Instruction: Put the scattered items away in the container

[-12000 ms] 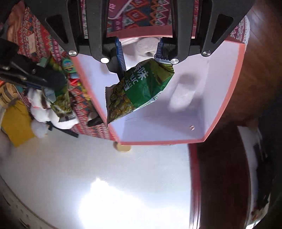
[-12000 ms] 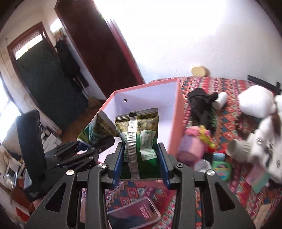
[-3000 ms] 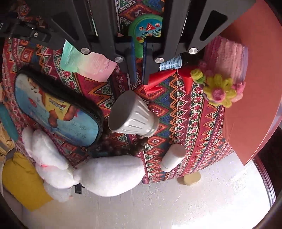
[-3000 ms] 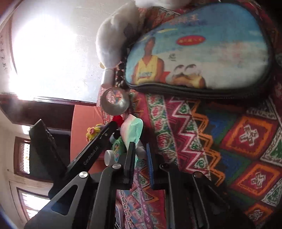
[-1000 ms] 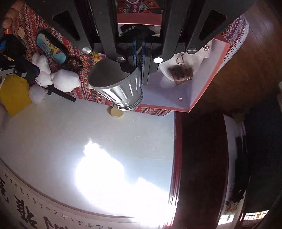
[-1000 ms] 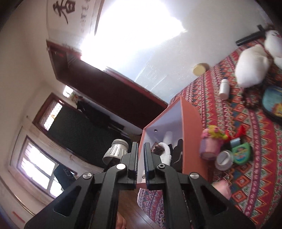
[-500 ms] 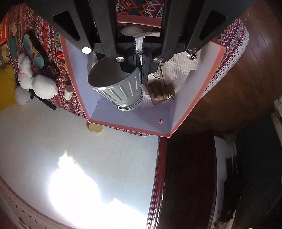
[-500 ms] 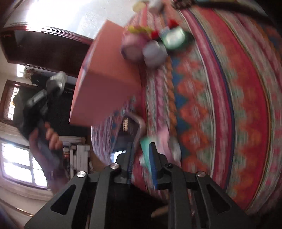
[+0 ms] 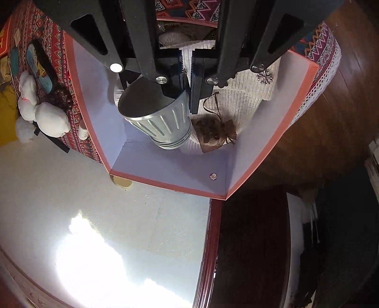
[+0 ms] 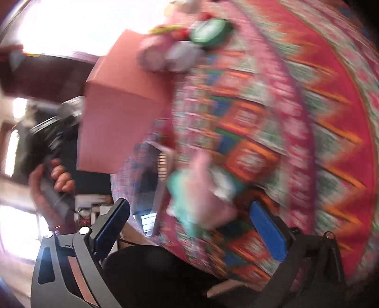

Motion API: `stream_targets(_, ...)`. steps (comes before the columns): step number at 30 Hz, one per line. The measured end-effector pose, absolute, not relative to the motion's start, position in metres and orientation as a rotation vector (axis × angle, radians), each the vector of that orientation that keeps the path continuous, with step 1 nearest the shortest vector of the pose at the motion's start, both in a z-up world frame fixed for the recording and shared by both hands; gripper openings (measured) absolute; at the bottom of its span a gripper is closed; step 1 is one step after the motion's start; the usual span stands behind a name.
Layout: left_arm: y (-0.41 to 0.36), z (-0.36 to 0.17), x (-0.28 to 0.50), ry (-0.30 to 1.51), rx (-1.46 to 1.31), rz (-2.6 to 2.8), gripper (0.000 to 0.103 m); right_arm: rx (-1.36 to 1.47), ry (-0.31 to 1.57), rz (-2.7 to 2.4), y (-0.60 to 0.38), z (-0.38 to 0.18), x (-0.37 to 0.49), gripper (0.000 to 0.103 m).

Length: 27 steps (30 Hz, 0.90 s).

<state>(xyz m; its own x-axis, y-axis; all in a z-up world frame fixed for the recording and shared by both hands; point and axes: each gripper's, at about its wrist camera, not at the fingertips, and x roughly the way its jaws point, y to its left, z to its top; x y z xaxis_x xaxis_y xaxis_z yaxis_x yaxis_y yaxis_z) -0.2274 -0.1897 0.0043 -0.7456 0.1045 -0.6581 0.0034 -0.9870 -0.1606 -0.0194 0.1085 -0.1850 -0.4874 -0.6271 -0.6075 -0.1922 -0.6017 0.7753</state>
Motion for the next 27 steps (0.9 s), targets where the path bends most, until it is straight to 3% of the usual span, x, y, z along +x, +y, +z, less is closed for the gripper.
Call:
stream_targets(1,-0.191,0.003,-0.229,-0.24,-1.105,2.875,0.002,1.396,-1.238,-2.107,0.103,-0.189,-0.024,0.073)
stream_targets(5,-0.194,-0.001,-0.232,-0.251,-1.126,2.868,0.002,1.434,-1.33,-2.037,0.094,-0.215,-0.032,0.029)
stream_targets(6,-0.195,-0.003,-0.233,-0.249,-1.13,2.867,0.002,1.43,-1.341,-2.036,0.097,-0.216,-0.032,0.014)
stream_targets(12,-0.198,-0.009,-0.238,-0.225,-1.153,2.869,0.002,1.299,-1.288,-2.159,0.124,-0.179,-0.016,0.012)
stream_targets(21,-0.2,-0.003,-0.239,-0.271,-1.126,2.862,0.002,0.909,-0.746,-2.434,0.061,-0.017,-0.103,0.012)
stream_targets(24,-0.205,0.0,-0.24,-0.296,-1.118,2.872,0.002,0.838,-0.583,-2.497,0.029,0.015,-0.136,0.012)
stream_targets(27,-0.209,0.002,-0.245,-0.301,-1.11,2.893,0.002,0.956,-0.444,-2.488,0.001,0.022,-0.178,0.015)
